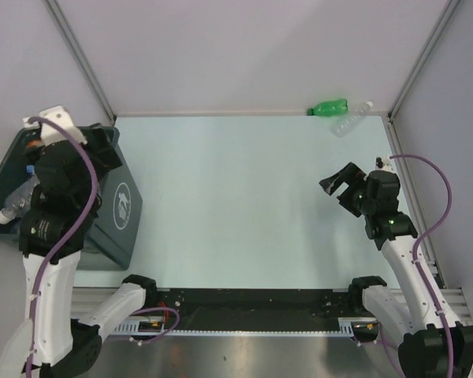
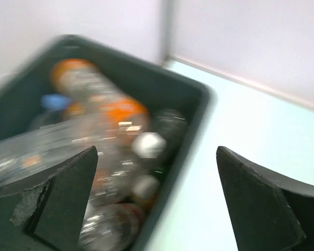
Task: Put the plastic bottles in the bin
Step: Place the plastic bottle in the trash bin, then pick up the plastic bottle from the corner of the board.
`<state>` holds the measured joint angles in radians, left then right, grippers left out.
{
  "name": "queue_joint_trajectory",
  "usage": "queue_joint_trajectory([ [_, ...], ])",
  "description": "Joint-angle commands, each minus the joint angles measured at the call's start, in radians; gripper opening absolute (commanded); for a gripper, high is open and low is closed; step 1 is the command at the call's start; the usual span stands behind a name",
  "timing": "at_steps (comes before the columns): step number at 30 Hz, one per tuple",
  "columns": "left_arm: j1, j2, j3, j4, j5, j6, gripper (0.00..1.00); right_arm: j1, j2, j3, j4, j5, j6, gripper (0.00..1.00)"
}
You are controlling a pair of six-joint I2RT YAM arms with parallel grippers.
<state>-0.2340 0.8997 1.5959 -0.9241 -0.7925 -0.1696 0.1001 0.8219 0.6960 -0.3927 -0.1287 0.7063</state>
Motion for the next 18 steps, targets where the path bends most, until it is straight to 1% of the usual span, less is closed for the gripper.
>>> queue_joint_trajectory([
  [1,0.002,0.082,0.006,0.074,0.494,0.036,1.00,-0.040,0.065,0.068,0.130,0.009,0.009,1.00],
  [2,0.001,0.088,-0.001,0.091,0.547,0.032,1.00,-0.049,0.084,0.071,0.149,0.009,0.012,1.00],
  [3,0.002,0.094,-0.020,0.111,0.644,0.010,1.00,-0.071,0.135,0.082,0.193,0.009,0.012,1.00],
  [5,-0.002,0.113,-0.039,0.174,0.731,-0.016,1.00,-0.092,0.196,0.099,0.231,0.012,0.034,1.00],
  [6,-0.005,0.119,-0.053,0.194,0.784,-0.024,1.00,-0.138,0.270,0.109,0.286,0.008,0.045,1.00],
  [7,-0.010,0.137,-0.059,0.214,0.829,-0.030,1.00,-0.151,0.304,0.114,0.325,0.003,0.054,1.00],
  [8,-0.022,0.148,-0.065,0.255,0.849,-0.037,1.00,-0.167,0.348,0.117,0.365,-0.006,0.065,1.00],
  [9,-0.033,0.159,-0.071,0.274,0.857,-0.039,1.00,-0.195,0.428,0.135,0.446,-0.031,0.079,1.00],
  [11,-0.072,0.198,-0.079,0.338,0.851,-0.024,1.00,-0.227,0.521,0.174,0.488,-0.061,0.087,1.00],
  [12,-0.088,0.209,-0.083,0.362,0.849,-0.012,1.00,-0.241,0.563,0.194,0.529,-0.101,0.091,1.00],
  [13,-0.105,0.223,-0.088,0.382,0.848,0.001,1.00,-0.278,0.651,0.238,0.547,-0.126,0.088,1.00],
  [15,-0.142,0.267,-0.103,0.445,0.865,0.033,1.00,-0.309,0.735,0.292,0.586,-0.176,0.076,1.00],
  [17,-0.171,0.310,-0.131,0.493,0.874,0.045,1.00,-0.347,0.842,0.367,0.604,-0.192,0.079,1.00],
  [18,-0.177,0.323,-0.140,0.539,0.875,0.044,1.00,-0.358,0.874,0.391,0.629,-0.231,0.085,1.00],
])
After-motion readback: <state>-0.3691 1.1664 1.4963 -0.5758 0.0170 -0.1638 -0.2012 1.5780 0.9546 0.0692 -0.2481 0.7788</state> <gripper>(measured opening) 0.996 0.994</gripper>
